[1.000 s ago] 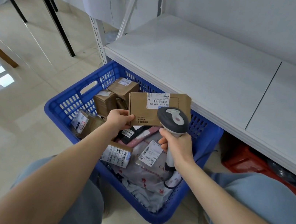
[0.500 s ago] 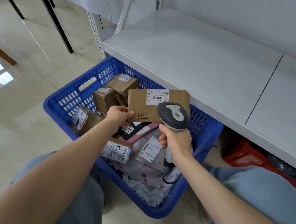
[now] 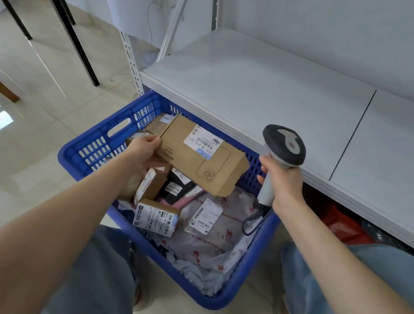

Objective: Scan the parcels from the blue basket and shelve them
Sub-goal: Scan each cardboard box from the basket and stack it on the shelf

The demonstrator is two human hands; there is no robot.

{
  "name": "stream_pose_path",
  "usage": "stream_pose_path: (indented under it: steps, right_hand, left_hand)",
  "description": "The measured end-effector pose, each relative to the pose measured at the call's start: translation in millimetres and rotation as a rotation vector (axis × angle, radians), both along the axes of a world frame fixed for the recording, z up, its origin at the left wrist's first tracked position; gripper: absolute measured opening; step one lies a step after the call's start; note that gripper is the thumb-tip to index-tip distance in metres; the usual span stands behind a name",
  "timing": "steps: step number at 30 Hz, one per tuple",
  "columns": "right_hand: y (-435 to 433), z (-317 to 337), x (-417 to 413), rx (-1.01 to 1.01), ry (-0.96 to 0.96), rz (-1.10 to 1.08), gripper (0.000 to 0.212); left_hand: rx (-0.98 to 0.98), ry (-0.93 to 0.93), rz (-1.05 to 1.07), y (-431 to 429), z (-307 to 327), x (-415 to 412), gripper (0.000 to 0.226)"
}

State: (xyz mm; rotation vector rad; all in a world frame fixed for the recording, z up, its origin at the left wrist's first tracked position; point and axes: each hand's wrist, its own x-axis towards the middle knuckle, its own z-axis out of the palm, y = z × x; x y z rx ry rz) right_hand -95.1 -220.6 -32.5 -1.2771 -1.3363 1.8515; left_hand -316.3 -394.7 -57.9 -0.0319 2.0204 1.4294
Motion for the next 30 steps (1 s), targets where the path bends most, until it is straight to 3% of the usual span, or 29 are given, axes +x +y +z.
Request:
stream_pose_path:
  steps: [9,15,18,20,23,25,27,30]
  right_hand:
    - [-5,58,35,-0.068,0.090,0.290,0.017]
    - [-12,109,70,0.006,0.091,0.338,0.014]
    - [-13,132,89,0.034,0.140,0.297,0.012]
    - [-14,149,99,0.070,0.172,0.240,0.012]
    - [-13,175,114,0.136,0.212,0.171,0.013]
    - [-12,191,123,0.151,0.254,0.129,0.013]
    - [-12,206,131,0.152,0.291,0.089,0.011]
    - [-14,224,140,0.151,0.330,0.044,0.008]
  left_hand:
    - [0.048,0.198,-0.206,16,84,11,0.031]
    - [0.145,0.300,-0.268,44,148,54,0.030]
    - [0.180,0.349,-0.266,57,179,77,0.040]
    - [0.089,0.555,-0.326,64,197,94,0.051]
    - [0.028,1.023,-0.483,60,225,130,0.055]
    - [-0.038,1.257,-0.661,49,244,157,0.072]
    - [-0.243,1.475,-0.873,42,258,184,0.090]
    - [-0.501,1.818,-0.962,39,262,218,0.086]
